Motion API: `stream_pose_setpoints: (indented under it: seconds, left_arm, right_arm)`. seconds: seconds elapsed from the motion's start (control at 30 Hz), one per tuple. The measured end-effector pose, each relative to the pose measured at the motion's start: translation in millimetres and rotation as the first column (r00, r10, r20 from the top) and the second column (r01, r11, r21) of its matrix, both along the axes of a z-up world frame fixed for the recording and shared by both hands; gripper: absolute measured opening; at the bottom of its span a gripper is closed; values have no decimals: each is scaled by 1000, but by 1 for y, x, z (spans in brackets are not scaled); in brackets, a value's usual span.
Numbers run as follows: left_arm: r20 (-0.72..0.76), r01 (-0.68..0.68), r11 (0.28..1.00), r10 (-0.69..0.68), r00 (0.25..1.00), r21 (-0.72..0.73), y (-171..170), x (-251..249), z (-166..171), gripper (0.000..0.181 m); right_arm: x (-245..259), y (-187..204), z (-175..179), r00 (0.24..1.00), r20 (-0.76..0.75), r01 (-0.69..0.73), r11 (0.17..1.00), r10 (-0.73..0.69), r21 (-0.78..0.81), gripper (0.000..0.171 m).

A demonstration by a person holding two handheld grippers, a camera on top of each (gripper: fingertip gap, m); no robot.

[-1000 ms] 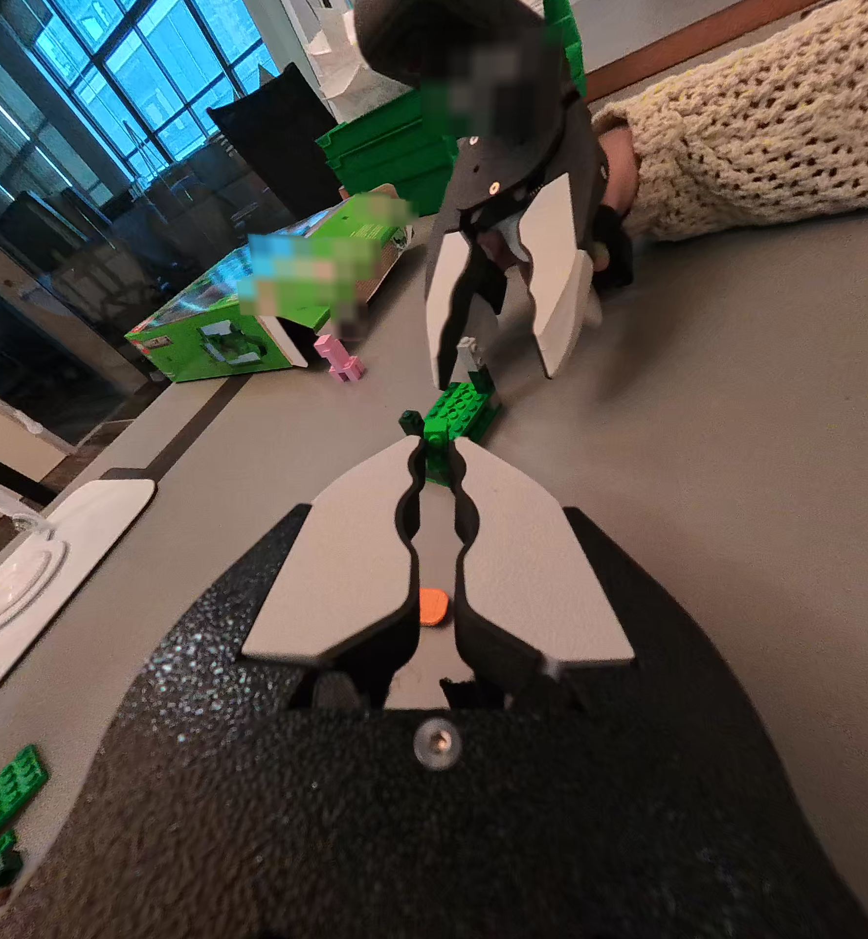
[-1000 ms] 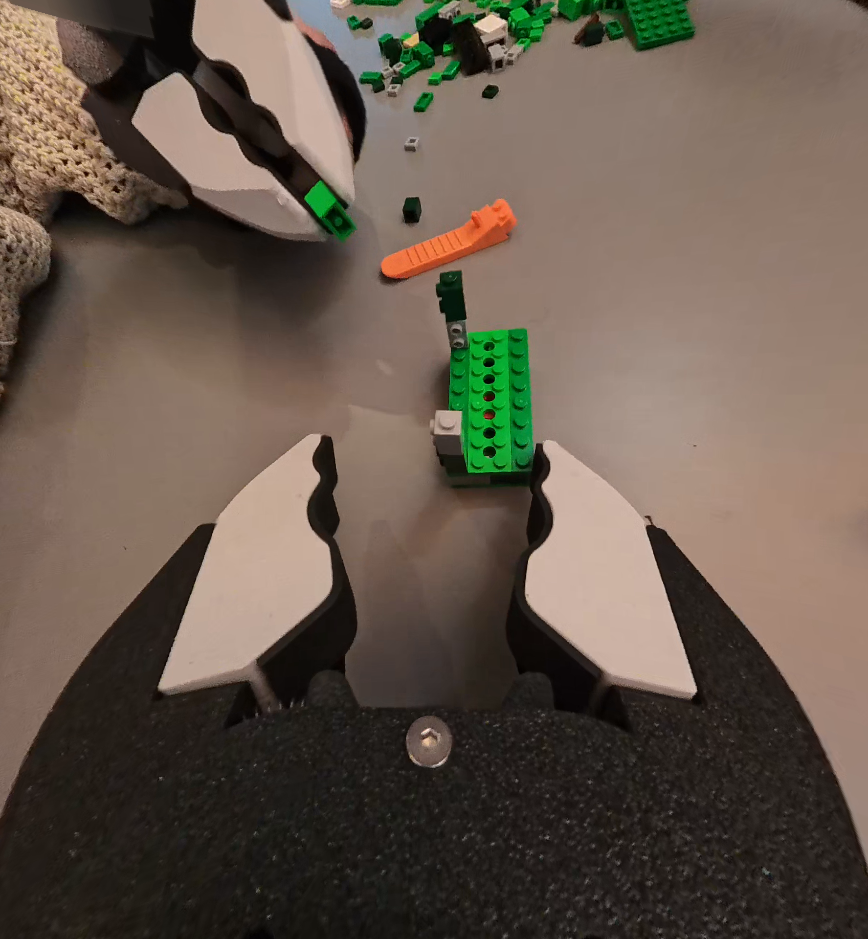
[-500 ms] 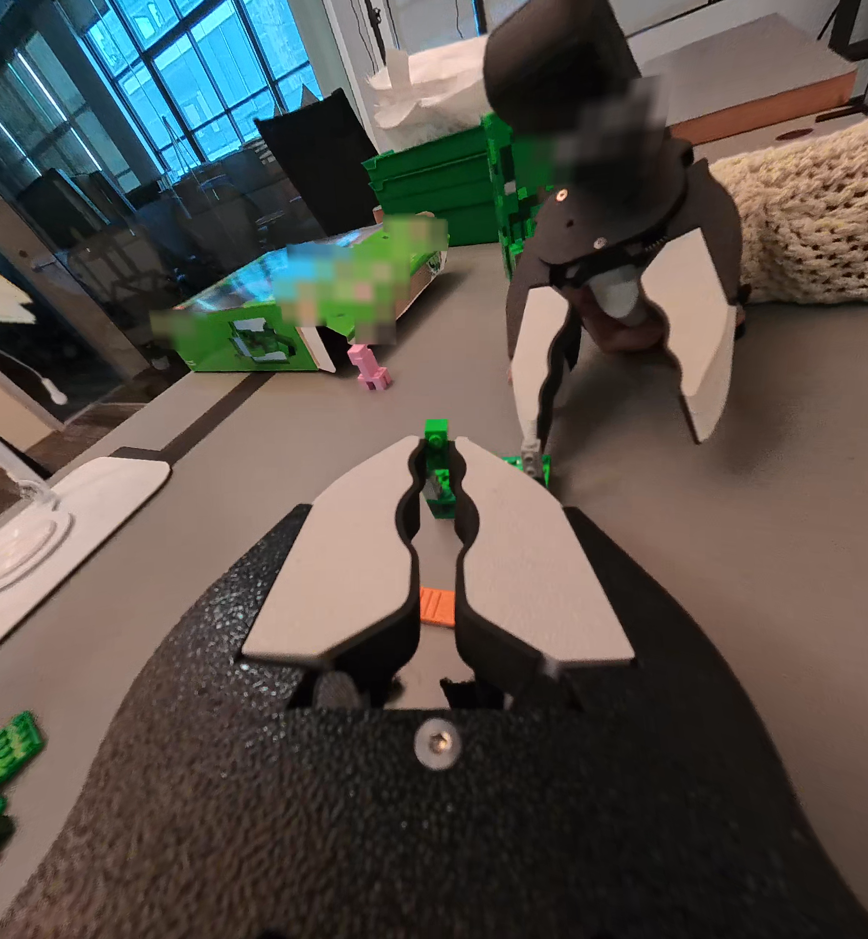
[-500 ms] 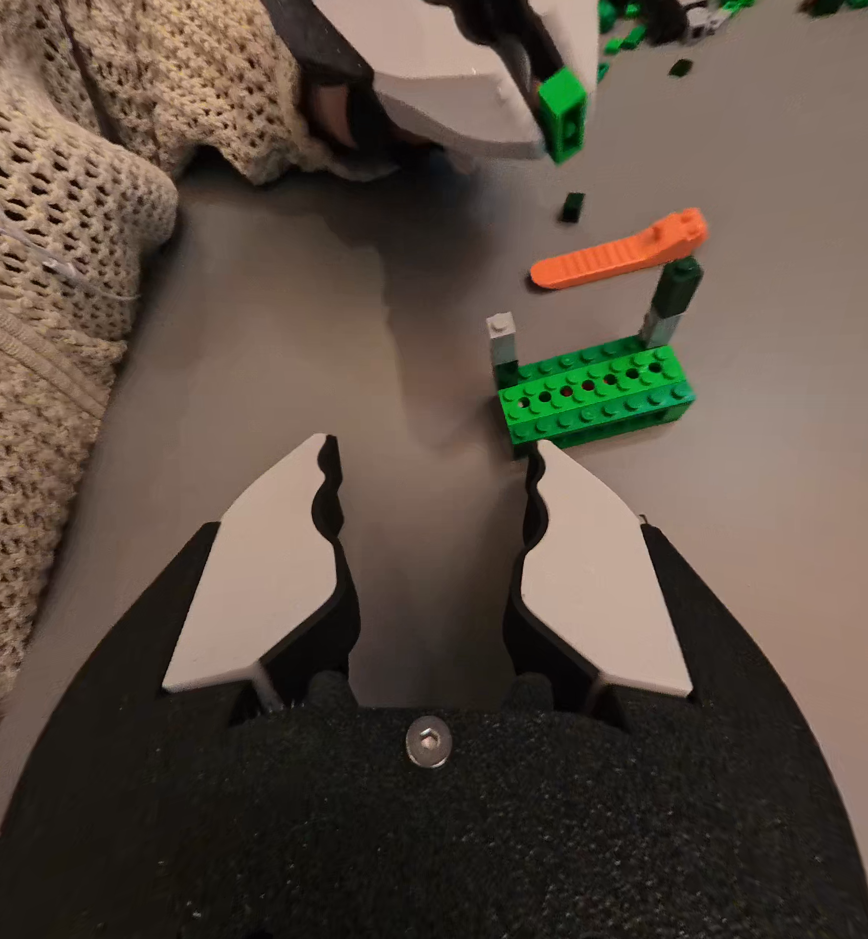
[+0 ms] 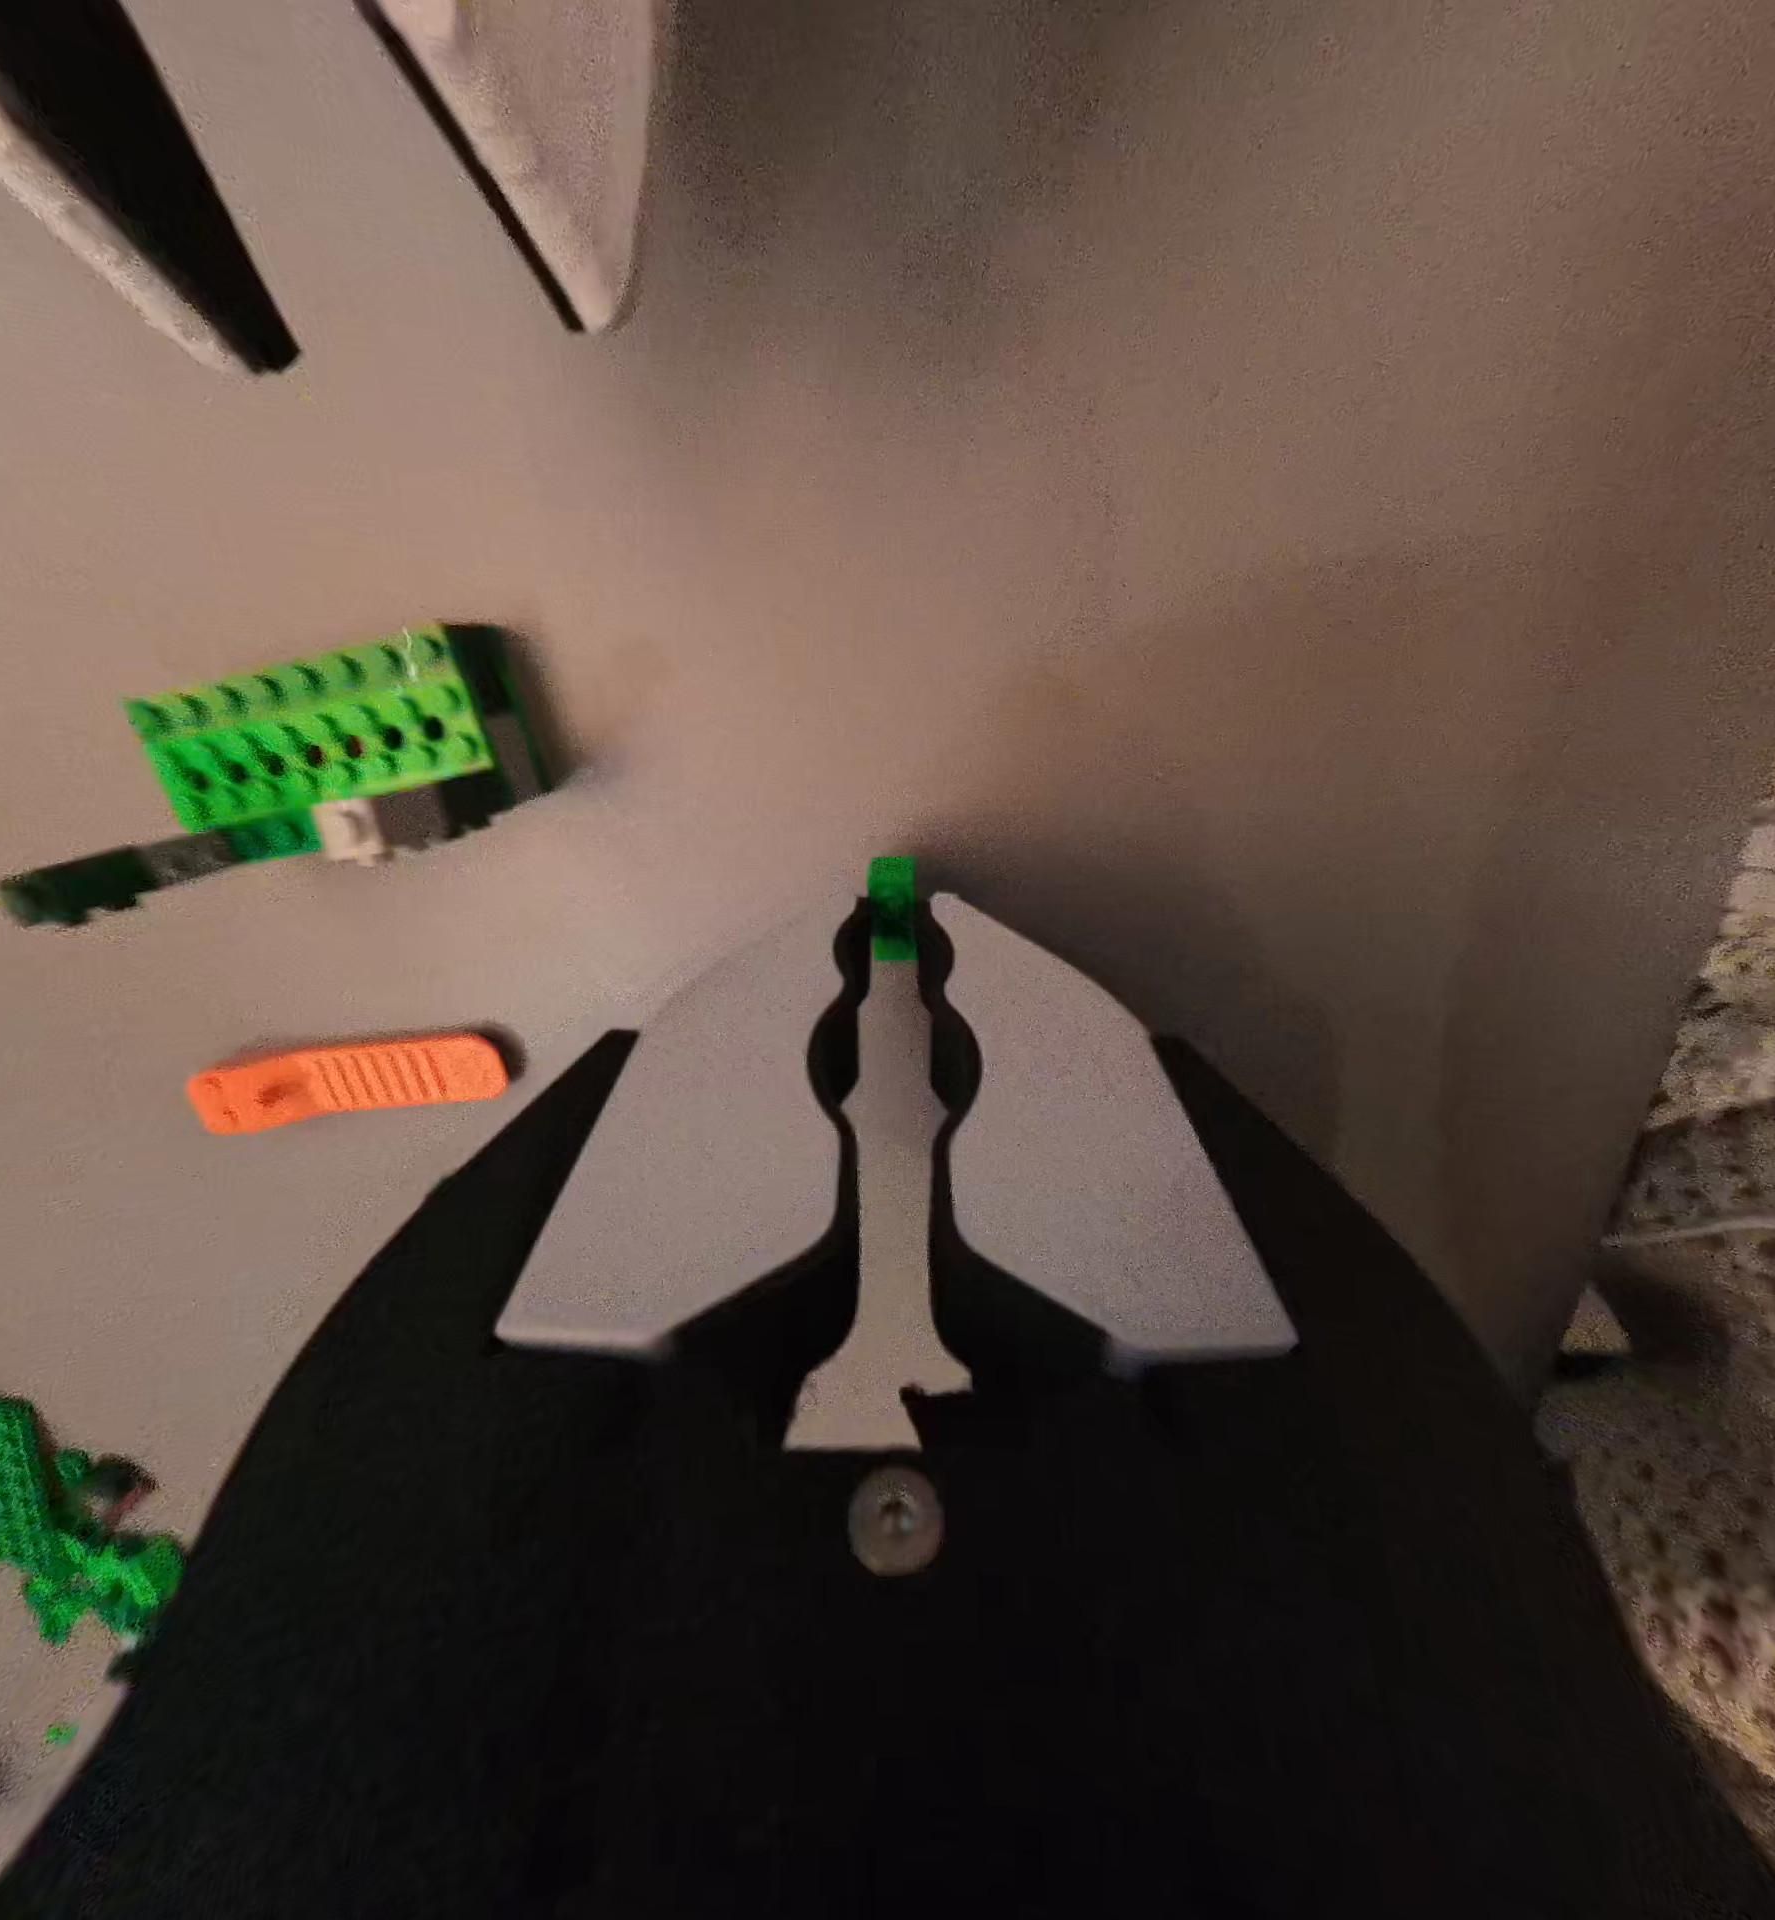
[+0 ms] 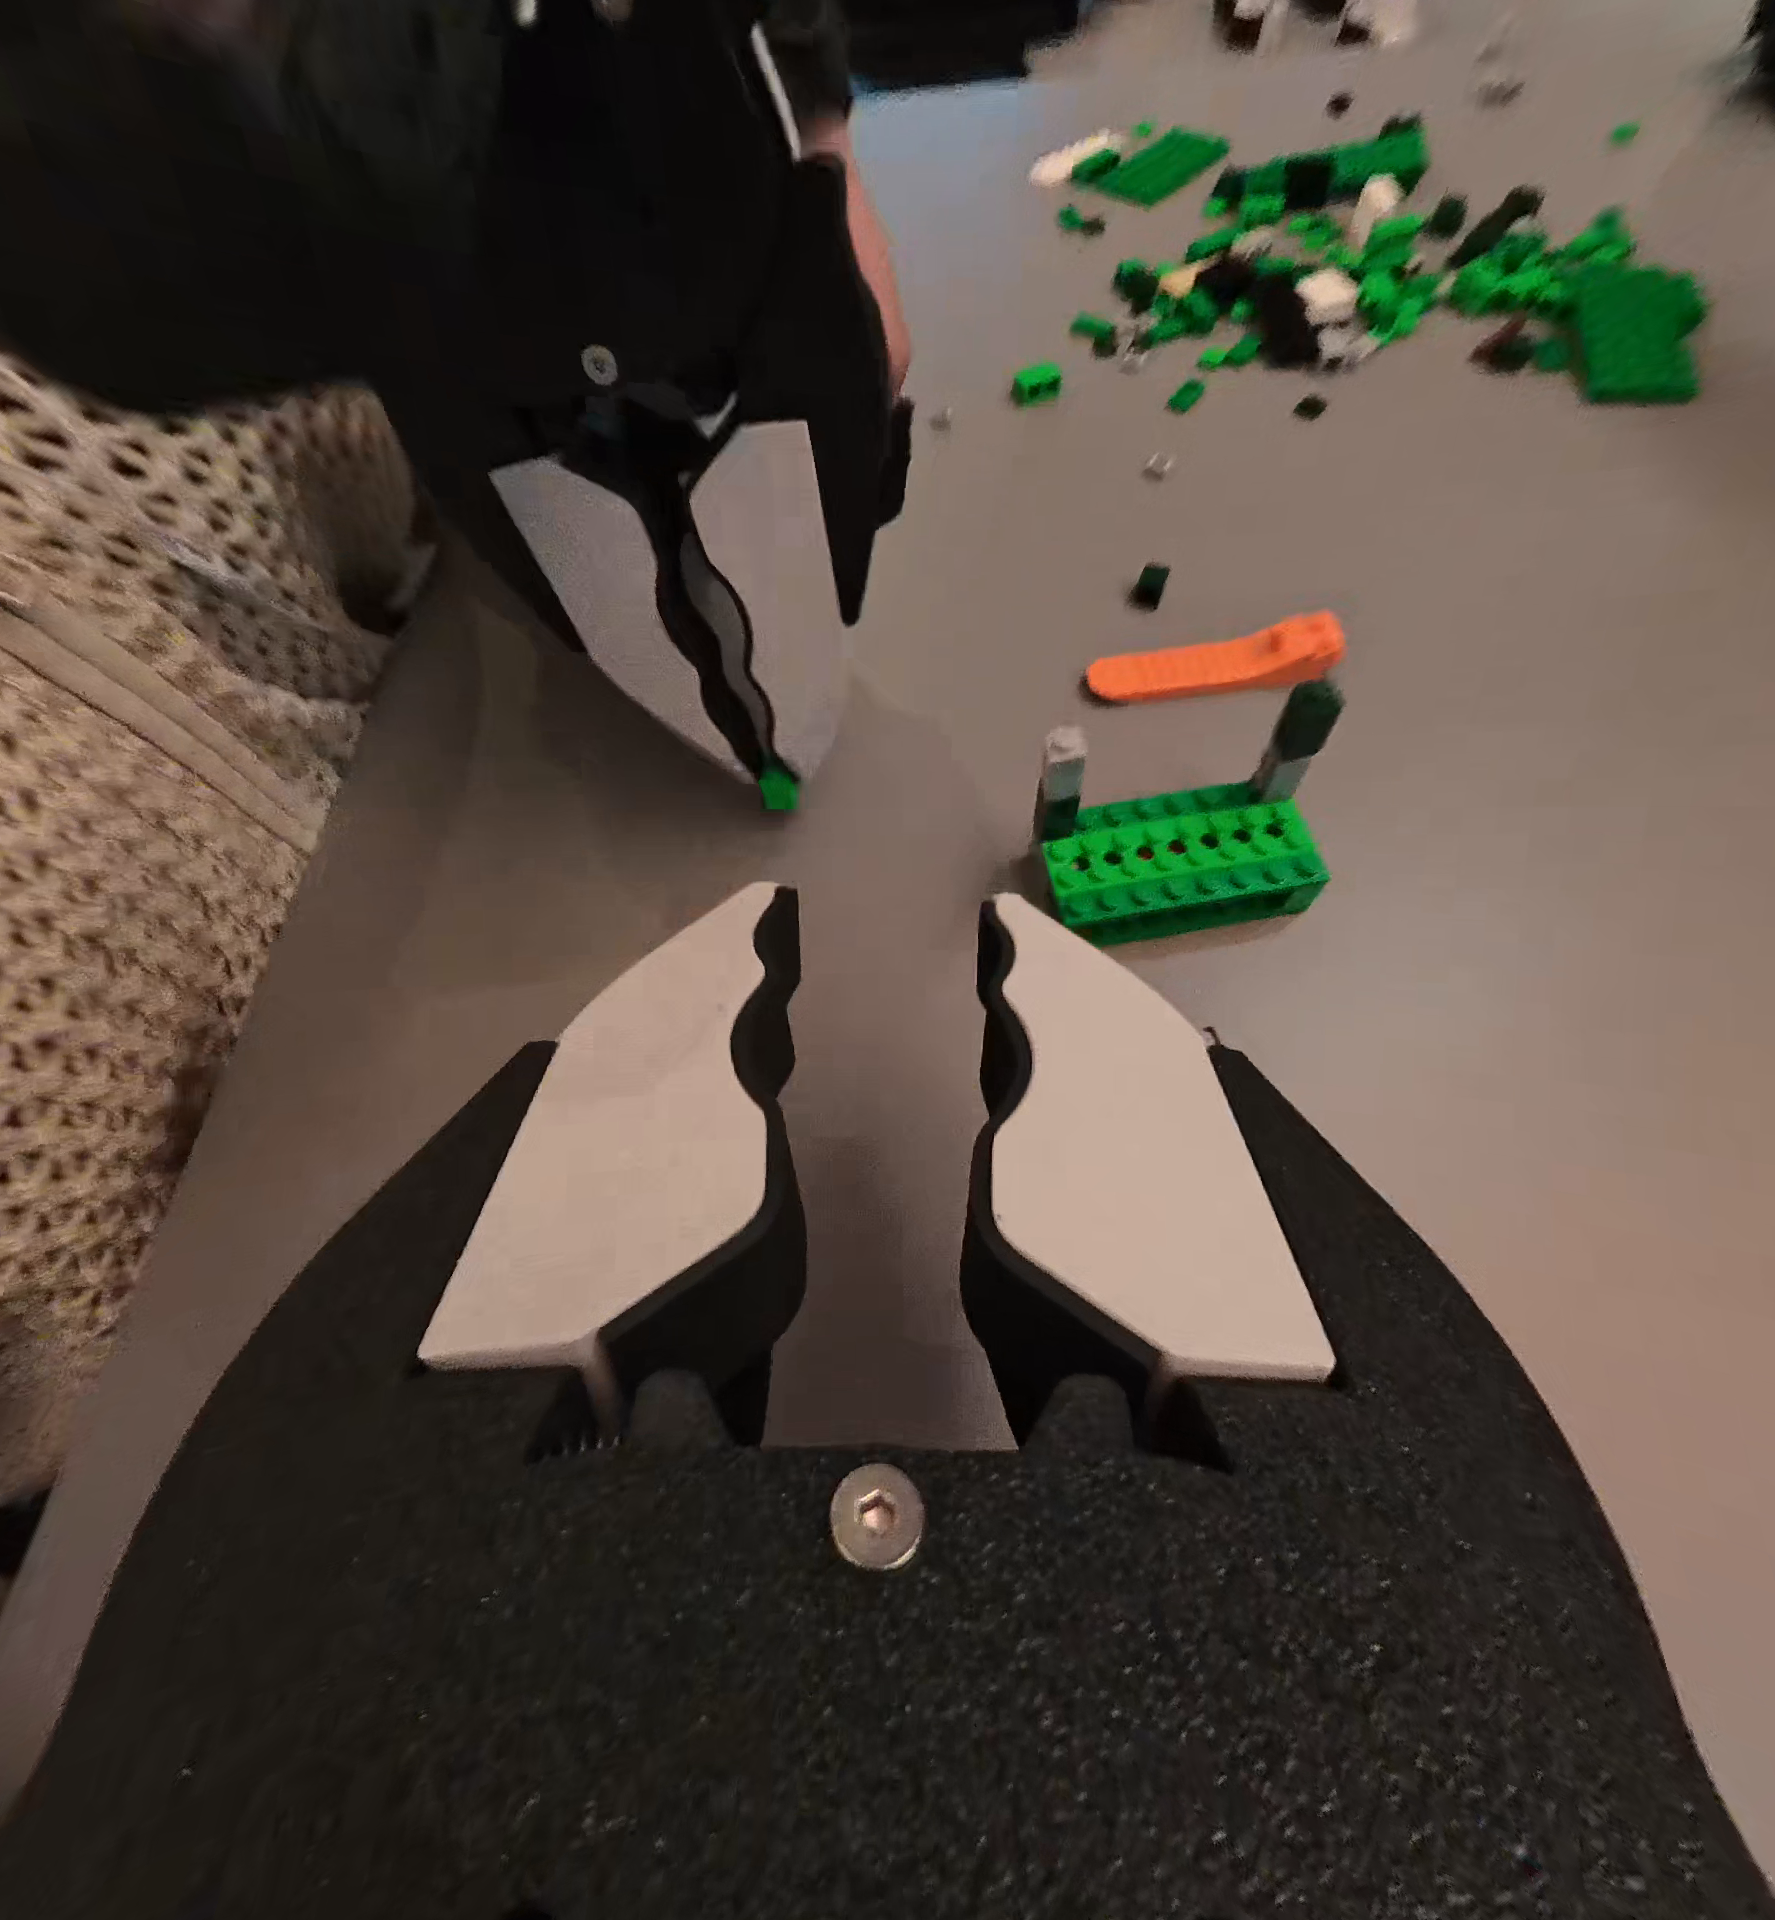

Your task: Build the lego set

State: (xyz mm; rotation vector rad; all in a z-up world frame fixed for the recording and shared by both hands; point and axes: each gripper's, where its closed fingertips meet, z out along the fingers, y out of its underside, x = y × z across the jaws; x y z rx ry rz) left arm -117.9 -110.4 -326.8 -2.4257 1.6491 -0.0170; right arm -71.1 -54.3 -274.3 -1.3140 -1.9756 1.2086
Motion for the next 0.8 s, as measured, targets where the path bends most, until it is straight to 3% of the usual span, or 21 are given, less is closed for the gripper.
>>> stream_pose_setpoints:
  seconds: [0.03, 0.17, 0.23, 0.3, 0.6, 0.7, 0.8]
  left_arm:
    - [-44, -12, 999, 10, 999, -37, -2, -2, -6, 8]
    - [-32, -53, 994, 50, 998, -92, 0, 2, -10, 9]
    - [-7, -82, 989, 82, 997, -120, -2, 2, -10, 34]
    - [24, -99, 986, 103, 994, -138, -8, -2, -7, 48]
    - [335, -269, 953, 302, 893, -141, -27, -36, 19, 45]
    - [424, -278, 957, 288, 859, -87, -19, -41, 26, 46]
    - [498, -271, 962, 213, 841, 45, 2, -40, 32, 52]
  right_arm:
    - [-1, -4, -7, 999, 28, -18, 1000, 17, 10, 31]
    - [-6, -21, -27, 994, 83, -79, 996, 75, 49, 29]
    - [-10, -29, -34, 992, 88, -100, 993, 94, 69, 28]
    - [-14, -38, -40, 991, 82, -118, 989, 110, 91, 27]
    - [-44, -59, -53, 990, 73, -135, 956, 120, 260, 23]
    - [-50, -59, -54, 989, 90, -136, 961, 117, 240, 8]
    - [-45, -54, -50, 987, 82, -152, 953, 135, 261, 7]
